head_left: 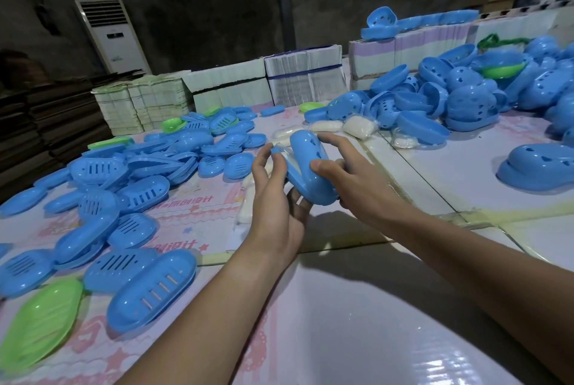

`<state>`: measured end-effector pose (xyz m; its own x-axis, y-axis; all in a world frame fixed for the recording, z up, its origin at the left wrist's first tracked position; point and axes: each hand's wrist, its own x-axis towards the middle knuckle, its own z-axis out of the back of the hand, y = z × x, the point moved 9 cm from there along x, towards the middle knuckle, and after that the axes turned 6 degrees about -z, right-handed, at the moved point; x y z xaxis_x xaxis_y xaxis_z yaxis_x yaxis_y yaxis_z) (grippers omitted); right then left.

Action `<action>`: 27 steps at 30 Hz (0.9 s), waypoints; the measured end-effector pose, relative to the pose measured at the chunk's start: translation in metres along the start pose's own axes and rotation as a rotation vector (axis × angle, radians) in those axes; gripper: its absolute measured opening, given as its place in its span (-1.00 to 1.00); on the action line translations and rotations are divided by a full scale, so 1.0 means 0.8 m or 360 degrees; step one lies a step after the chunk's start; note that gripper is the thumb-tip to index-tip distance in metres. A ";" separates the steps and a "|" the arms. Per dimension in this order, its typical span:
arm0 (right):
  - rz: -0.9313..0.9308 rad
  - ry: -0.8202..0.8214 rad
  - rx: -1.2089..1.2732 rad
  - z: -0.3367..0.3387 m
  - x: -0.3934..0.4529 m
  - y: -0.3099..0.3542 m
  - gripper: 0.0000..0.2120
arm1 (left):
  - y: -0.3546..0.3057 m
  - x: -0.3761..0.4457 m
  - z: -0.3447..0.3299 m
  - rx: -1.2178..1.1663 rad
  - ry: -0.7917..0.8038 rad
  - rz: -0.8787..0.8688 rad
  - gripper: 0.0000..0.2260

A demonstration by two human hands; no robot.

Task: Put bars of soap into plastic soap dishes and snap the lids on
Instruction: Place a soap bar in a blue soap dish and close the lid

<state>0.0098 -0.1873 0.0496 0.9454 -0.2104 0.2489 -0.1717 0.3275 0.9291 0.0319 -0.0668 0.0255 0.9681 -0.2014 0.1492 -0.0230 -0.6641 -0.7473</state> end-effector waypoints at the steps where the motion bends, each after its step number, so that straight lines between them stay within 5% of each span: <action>1: 0.0026 -0.0007 -0.0007 0.002 0.000 0.002 -0.51 | -0.001 -0.001 -0.002 0.0009 0.0032 -0.0007 -0.85; 17: 0.0290 0.0044 -0.0064 0.010 -0.004 0.024 -0.52 | -0.010 -0.005 -0.017 0.0369 0.0395 -0.0011 -0.81; 20: 0.0284 0.0101 -0.0026 0.007 -0.003 0.023 -0.50 | -0.009 -0.005 -0.017 0.0378 0.0385 -0.0021 -0.71; 27: 0.0120 0.0189 -0.0136 0.001 0.002 0.007 -0.58 | -0.002 0.001 -0.007 0.0397 0.0235 -0.0011 -0.84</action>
<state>0.0105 -0.1863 0.0550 0.9576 -0.0738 0.2784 -0.2241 0.4165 0.8811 0.0313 -0.0699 0.0304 0.9209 -0.3122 0.2336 0.0632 -0.4717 -0.8795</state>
